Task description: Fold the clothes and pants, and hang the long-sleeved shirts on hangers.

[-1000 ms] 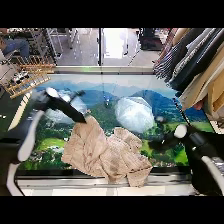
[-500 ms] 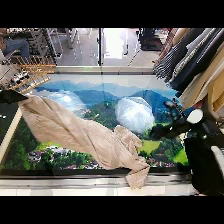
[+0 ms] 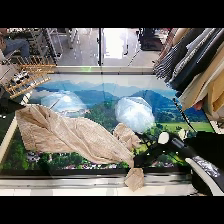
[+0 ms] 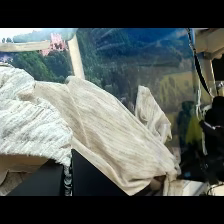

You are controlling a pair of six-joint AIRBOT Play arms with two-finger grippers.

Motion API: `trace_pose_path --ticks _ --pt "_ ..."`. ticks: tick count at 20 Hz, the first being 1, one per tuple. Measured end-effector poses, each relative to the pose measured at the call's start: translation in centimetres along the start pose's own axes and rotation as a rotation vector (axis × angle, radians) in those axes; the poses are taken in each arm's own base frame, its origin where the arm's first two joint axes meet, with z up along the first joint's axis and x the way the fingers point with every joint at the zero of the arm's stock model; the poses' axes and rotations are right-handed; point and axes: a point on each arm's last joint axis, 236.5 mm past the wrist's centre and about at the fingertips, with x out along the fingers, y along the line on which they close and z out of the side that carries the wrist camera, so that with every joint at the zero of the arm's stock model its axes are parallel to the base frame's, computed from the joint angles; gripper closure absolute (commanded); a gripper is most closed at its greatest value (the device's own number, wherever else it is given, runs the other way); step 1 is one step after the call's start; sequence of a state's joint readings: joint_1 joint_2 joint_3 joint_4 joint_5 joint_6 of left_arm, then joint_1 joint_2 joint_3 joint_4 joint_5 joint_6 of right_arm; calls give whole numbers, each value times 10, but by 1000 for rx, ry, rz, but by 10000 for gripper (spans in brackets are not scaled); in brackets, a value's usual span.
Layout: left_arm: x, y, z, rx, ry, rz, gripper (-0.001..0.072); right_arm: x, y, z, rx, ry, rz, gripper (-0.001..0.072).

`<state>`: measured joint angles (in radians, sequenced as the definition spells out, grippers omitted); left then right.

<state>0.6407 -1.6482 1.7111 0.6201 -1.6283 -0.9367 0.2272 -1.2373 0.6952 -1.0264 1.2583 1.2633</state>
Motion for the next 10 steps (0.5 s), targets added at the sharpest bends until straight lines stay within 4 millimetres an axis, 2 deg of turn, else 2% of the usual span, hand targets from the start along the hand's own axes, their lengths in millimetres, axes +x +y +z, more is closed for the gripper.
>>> trace_pose_path --ticks 1,2,3,4,5,6,7,8,9,10 --pt "0 0 -1 -2 1 -1 693 1 -5 6 -18 -10 -51 697" --pt "0 1 -2 -4 3 -3 693 -5 -10 22 -42 -55 -105 697" --pt "0 1 -2 -5 3 -3 693 -21 -17 44 -70 -120 -176 697" --pt "0 1 -2 -6 3 -3 693 -47 -26 75 -92 -224 -259 695" --pt "0 1 -2 -7 3 -3 693 -80 -36 108 -98 -346 -334 651" --pt "0 2 -2 -7 3 -3 693 -118 -46 139 -86 -482 -392 326" --pt "0 2 -2 -8 2 -3 693 -160 -55 168 -59 -620 -428 64" --pt "0 3 -2 -8 1 -1 693 -192 -66 185 -18 -709 -439 84" --pt "0 4 -1 -8 -2 1 693 -217 -83 191 48 -760 -436 88" --pt "0 4 -1 -9 -3 1 693 -230 -104 189 119 -772 -428 160"
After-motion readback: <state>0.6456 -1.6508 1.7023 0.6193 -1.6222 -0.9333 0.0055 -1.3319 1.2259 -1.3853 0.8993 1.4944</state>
